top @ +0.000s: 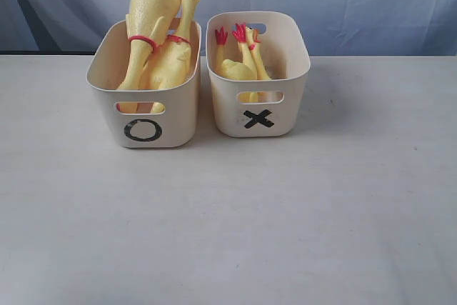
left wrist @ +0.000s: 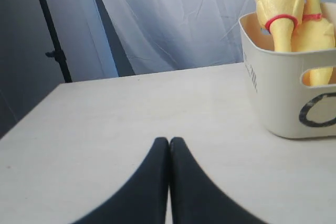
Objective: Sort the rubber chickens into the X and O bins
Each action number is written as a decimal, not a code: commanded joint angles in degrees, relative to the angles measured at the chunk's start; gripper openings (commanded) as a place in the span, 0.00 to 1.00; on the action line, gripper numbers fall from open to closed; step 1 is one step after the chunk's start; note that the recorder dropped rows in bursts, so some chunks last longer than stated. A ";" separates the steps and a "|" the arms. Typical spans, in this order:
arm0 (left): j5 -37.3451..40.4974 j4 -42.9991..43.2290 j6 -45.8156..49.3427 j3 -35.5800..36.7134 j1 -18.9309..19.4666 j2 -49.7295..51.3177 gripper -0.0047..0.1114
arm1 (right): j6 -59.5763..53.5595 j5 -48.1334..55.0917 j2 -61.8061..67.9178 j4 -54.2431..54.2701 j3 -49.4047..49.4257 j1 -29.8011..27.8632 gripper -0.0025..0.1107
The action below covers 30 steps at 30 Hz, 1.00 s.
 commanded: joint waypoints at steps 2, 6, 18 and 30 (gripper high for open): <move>0.97 -1.17 -5.30 0.25 -0.51 -0.25 0.04 | 0.01 0.47 -0.29 -0.02 0.27 0.23 0.53; 0.97 -1.17 -5.19 0.25 -0.51 -0.25 0.04 | 0.01 0.61 -0.29 -0.02 0.27 0.23 0.53; 1.07 -1.17 -5.20 0.25 -0.51 -0.25 0.04 | 0.01 2.10 -0.29 -0.02 0.27 0.23 0.53; 1.07 -1.17 -5.20 0.25 -0.51 -0.25 0.04 | 0.01 2.00 -0.29 -0.02 0.27 0.23 0.53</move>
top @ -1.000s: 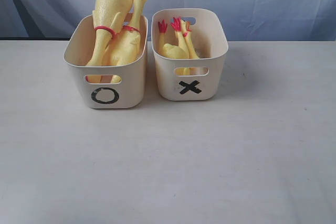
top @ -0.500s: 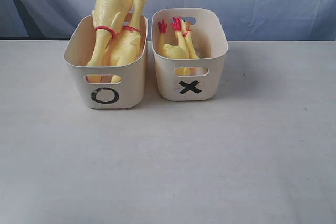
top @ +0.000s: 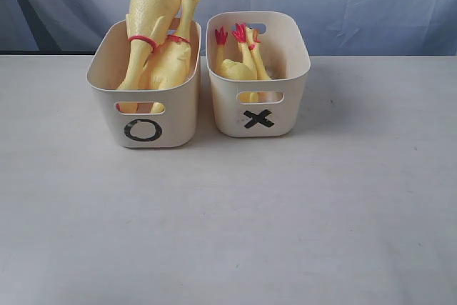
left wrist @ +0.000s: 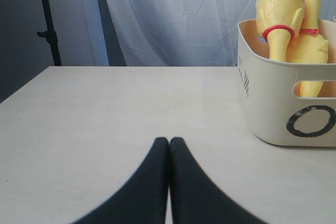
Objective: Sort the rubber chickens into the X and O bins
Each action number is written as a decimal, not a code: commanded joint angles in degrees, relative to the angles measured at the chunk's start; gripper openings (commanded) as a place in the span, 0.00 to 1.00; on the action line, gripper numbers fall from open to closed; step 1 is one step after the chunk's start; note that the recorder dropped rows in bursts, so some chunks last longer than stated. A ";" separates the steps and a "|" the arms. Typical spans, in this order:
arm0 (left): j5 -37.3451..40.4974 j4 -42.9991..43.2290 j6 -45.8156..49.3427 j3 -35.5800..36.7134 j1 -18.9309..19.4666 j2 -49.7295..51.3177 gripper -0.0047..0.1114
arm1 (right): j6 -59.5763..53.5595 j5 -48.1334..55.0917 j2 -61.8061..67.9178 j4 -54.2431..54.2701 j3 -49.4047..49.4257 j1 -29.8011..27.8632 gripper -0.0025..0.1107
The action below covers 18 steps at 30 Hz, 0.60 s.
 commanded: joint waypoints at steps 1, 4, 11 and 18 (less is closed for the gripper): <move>0.17 -0.30 -0.39 0.25 -0.51 -0.25 0.04 | 0.01 -0.41 -0.29 0.39 0.27 0.23 0.53; 0.14 -0.19 -0.39 0.25 -0.51 -0.25 0.04 | 0.01 -0.41 -0.29 1.07 0.27 0.23 0.53; 0.03 -0.07 -0.39 0.25 -0.51 -0.25 0.04 | 0.01 -0.41 -0.29 1.07 0.27 0.23 0.53; 0.03 -0.07 -0.39 0.25 -0.51 -0.25 0.04 | 0.01 -0.41 -0.29 1.21 0.27 0.23 0.53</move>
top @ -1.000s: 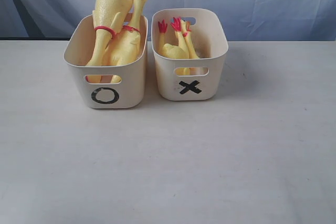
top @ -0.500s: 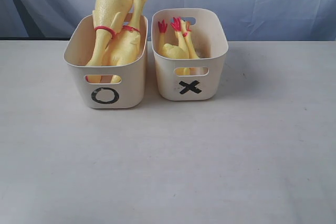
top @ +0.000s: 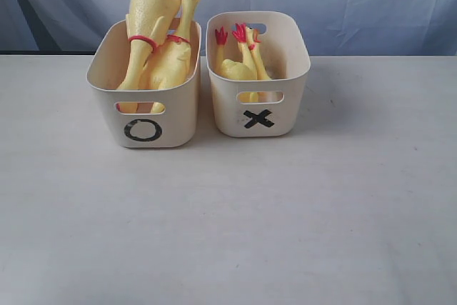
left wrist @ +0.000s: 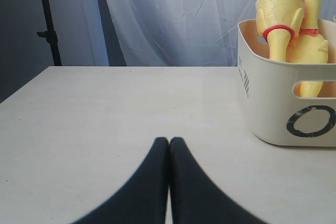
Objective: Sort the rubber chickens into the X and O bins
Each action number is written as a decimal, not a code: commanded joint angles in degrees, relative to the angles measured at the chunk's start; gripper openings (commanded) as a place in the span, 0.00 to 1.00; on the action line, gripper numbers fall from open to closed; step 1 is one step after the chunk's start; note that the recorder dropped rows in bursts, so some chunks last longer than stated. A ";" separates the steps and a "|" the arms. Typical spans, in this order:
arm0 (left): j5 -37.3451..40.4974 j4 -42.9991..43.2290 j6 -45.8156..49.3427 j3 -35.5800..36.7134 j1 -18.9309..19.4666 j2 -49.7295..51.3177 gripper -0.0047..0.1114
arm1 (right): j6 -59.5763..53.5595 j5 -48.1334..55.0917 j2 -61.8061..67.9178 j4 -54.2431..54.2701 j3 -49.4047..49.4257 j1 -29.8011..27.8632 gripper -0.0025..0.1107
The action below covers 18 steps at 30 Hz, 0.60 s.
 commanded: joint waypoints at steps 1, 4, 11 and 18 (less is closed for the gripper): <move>0.03 -0.07 -0.39 0.25 -0.51 -0.25 0.04 | 0.01 -0.41 -0.29 0.08 0.27 0.23 0.53; 0.03 -0.07 -0.39 0.25 -0.51 -0.25 0.04 | 0.01 -0.41 -0.29 0.08 0.27 0.23 0.53; 0.03 0.33 -0.39 0.25 -0.51 -0.25 0.04 | 0.01 -0.41 -0.29 0.08 0.27 0.23 0.53; 0.03 0.32 -0.39 0.25 -0.51 -0.25 0.04 | 0.01 -0.41 -0.29 0.08 0.27 0.23 0.53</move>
